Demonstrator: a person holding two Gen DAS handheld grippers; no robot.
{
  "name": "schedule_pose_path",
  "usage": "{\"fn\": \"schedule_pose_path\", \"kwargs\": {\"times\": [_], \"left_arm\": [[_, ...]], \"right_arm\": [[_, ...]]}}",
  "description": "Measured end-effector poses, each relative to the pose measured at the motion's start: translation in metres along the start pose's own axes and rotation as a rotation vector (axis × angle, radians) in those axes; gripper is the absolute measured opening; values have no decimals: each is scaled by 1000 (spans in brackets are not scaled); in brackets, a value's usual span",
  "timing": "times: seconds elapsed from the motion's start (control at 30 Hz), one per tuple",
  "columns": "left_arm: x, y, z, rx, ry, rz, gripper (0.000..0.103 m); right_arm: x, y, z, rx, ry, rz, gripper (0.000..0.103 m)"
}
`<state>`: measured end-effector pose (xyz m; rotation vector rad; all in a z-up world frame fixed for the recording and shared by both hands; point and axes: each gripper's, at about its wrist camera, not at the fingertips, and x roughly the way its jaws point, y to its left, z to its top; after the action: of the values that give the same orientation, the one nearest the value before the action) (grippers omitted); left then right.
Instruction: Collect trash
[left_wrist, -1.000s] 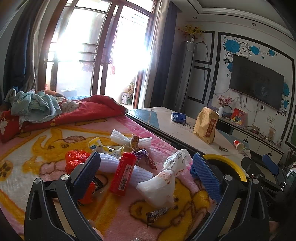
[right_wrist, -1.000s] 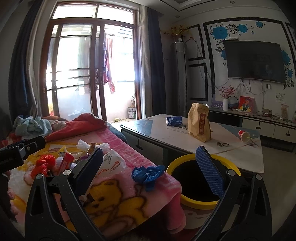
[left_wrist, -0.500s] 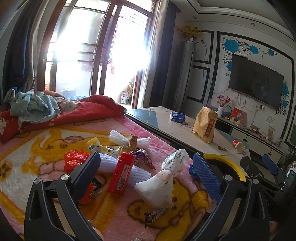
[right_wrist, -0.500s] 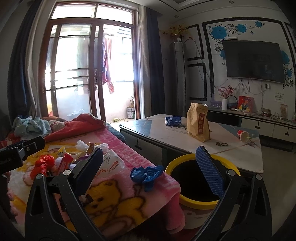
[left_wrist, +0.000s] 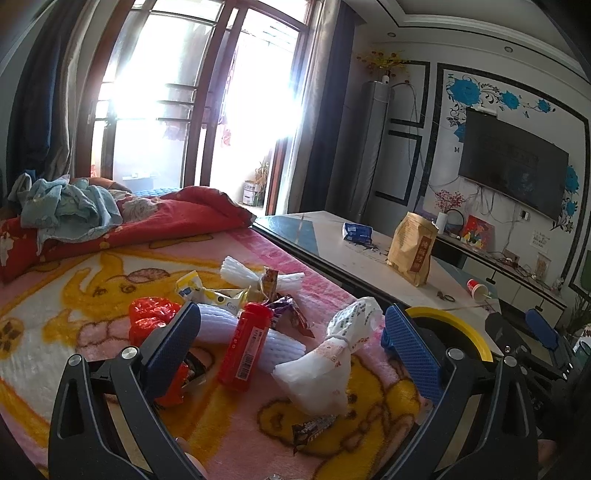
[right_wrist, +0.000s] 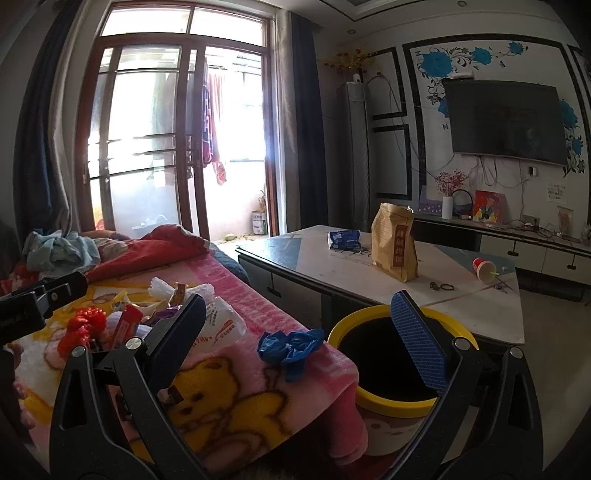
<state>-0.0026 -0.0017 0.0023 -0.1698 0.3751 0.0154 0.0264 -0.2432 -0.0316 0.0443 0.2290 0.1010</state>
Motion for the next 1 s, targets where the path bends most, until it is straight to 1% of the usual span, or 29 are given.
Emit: {"fn": "schedule_pose_path", "kwargs": {"times": [0.17, 0.3, 0.43, 0.73, 0.9, 1.0], "left_arm": [[7, 14, 3, -27, -3, 21, 97], [10, 27, 8, -51, -9, 53, 97], [9, 42, 12, -79, -15, 93, 97], [6, 79, 20, -137, -27, 185, 97], [3, 101, 23, -166, -33, 243, 97], [3, 113, 23, -185, -32, 268, 97]], "right_arm": [[3, 2, 0, -3, 5, 7, 92], [10, 10, 2, -13, 22, 32, 92], [17, 26, 6, -24, 41, 68, 92], [34, 76, 13, -63, 82, 193, 92], [46, 99, 18, -68, 108, 226, 92], [55, 109, 18, -77, 137, 218, 92]]}}
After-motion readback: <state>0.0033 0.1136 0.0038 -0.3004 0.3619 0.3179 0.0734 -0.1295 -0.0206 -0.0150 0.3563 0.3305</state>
